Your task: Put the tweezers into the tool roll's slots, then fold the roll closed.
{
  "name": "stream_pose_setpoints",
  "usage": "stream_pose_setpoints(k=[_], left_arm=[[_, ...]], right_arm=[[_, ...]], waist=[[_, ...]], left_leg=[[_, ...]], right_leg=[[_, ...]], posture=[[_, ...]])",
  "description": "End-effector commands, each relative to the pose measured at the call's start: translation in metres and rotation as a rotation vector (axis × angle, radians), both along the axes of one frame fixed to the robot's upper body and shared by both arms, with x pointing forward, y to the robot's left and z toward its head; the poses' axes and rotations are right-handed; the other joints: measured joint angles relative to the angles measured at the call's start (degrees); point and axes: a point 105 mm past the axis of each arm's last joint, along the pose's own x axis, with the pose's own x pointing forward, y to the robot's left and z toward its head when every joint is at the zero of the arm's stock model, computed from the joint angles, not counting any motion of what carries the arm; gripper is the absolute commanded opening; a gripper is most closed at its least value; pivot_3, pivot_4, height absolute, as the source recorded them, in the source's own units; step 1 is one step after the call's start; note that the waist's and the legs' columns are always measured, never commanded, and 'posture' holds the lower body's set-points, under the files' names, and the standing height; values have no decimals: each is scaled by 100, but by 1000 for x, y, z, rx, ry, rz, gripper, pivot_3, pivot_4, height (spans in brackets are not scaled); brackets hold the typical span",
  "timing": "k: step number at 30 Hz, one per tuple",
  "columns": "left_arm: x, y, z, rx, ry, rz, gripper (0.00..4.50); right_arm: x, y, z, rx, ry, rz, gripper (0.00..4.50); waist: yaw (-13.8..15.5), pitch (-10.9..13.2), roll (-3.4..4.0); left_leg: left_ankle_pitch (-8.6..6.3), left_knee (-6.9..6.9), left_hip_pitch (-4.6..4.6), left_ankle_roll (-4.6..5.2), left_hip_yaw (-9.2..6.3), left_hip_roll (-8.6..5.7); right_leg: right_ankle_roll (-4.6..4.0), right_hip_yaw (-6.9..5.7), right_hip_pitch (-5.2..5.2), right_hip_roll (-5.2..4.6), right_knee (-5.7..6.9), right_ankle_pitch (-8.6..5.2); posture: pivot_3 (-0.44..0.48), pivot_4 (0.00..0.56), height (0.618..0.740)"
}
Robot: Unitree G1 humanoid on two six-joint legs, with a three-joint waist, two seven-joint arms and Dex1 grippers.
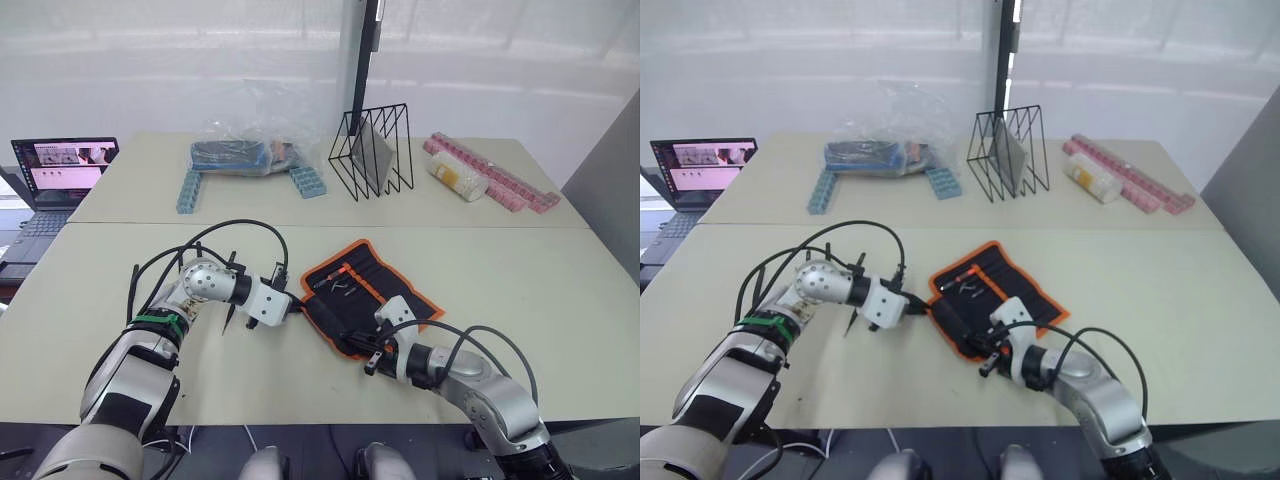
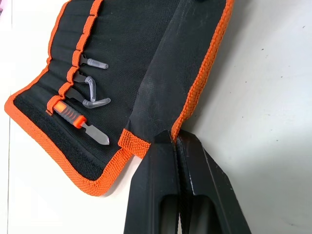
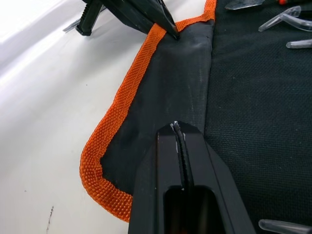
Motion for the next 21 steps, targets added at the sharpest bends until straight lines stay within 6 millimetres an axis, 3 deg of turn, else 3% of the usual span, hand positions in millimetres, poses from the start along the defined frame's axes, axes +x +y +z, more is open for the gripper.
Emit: stream_pose_setpoints(k=[1, 4, 7, 10, 12, 14, 17, 21], left_arm=[[-4, 4, 7, -27, 8, -13, 925], [-9, 6, 11, -70, 78, -6, 1933], [-11, 6, 27, -219, 263, 61, 2921], [-13, 6, 47, -350, 444, 127, 3883], [-7, 1, 70, -527, 539, 173, 4461], [-5, -4, 85, -668, 632, 207, 4461], [-10, -11, 79, -714, 725, 241, 4461], [-5, -18, 62, -735, 733, 329, 3262]], right_arm=[[-2, -2, -9, -8, 39, -10, 0], [-3, -1, -9, -9, 40, -6, 0], [-3, 1, -10, -12, 41, 5, 0], [-4, 1, -12, -19, 44, 11, 0], [-4, 1, -13, -31, 40, 14, 0], [-4, 2, -14, -41, 39, 18, 0], [-4, 2, -14, -50, 35, 20, 0], [-5, 0, -14, -61, 32, 23, 0]], waist=[[-3, 0, 0], [-4, 0, 0], [-17, -1, 1], [-34, 0, 1], [-30, -1, 1], [-29, -1, 1], [-42, -3, 2], [-41, -4, 3]], left_leg=[[0, 0, 0, 0, -1, 1], [0, 0, 0, 0, -2, 1], [0, 0, 0, 0, -8, 2], [0, 0, -1, 0, -28, 5], [0, 2, -2, 0, -43, 3], [-1, 11, -1, 2, -50, 3], [-4, 18, 2, 8, -55, 2], [-5, 18, 5, 9, -56, 2]], right_leg=[[0, 0, 0, 0, 0, 0], [0, 0, 0, 0, 0, 0], [0, 1, 0, 0, 2, 0], [0, 2, -1, 2, 2, 0], [0, 2, 1, 2, 2, 0], [0, 3, 5, 2, 3, 0], [1, 7, 10, 3, 5, 0], [0, 10, 8, 8, 7, 0]], posture=[[0, 150, 725], [0, 150, 725], [0, 150, 725], [0, 150, 725], [0, 150, 725], [0, 150, 725], [0, 150, 725], [0, 150, 725]])
